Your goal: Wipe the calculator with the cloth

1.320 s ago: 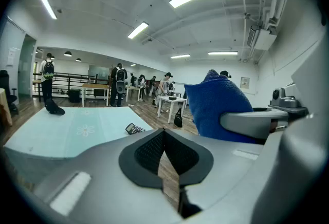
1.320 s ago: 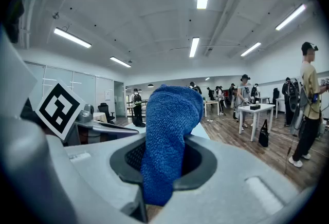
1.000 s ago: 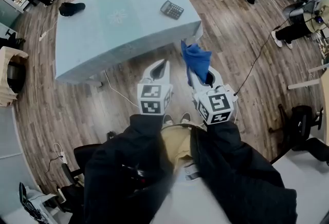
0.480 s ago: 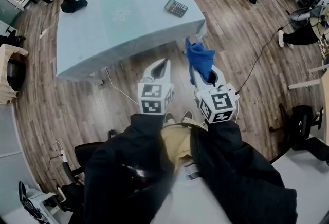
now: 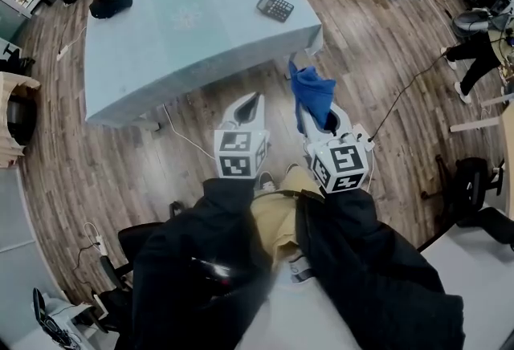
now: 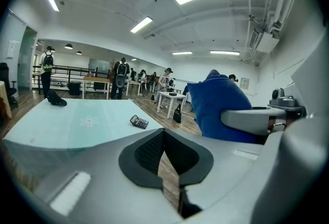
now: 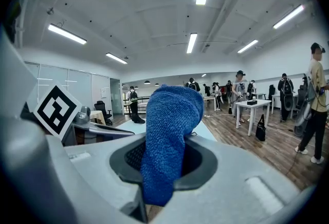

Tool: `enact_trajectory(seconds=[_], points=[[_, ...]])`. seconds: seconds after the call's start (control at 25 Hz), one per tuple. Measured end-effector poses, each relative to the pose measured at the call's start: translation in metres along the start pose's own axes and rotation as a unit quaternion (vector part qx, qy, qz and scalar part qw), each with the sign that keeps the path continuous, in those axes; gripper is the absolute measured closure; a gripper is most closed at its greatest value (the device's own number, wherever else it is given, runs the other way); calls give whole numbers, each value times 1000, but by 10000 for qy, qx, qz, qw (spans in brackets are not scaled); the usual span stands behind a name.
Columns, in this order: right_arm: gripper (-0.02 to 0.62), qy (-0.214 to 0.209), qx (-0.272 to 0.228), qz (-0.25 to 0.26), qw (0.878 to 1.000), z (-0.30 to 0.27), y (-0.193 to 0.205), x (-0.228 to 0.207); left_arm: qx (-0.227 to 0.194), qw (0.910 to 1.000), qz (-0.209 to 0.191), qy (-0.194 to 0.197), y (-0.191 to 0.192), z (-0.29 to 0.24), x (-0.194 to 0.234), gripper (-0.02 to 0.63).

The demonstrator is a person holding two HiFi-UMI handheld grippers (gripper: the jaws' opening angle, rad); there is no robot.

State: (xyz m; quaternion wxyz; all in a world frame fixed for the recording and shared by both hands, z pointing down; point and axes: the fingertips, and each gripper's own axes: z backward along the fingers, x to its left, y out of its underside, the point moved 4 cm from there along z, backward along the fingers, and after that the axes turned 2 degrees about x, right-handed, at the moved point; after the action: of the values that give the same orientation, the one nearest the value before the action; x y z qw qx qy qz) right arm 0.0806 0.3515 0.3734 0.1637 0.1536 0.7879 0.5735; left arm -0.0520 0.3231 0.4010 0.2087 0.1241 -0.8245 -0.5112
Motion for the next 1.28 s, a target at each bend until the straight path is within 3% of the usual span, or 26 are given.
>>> enact_trajectory(seconds=[0.36,0.68,1.28], points=[[506,-103,111,-127,9998,-40,-2,-30,165,9999,44,20,-7,-43,12,607],[507,-374,-72,-154,9992,-113,-39,-76,137,9997,7,-223,-52,-107,44,607],[506,-775,391,-244,9959,-209,-50,-167,421,9976,275,-466,-88,-226,60,607]])
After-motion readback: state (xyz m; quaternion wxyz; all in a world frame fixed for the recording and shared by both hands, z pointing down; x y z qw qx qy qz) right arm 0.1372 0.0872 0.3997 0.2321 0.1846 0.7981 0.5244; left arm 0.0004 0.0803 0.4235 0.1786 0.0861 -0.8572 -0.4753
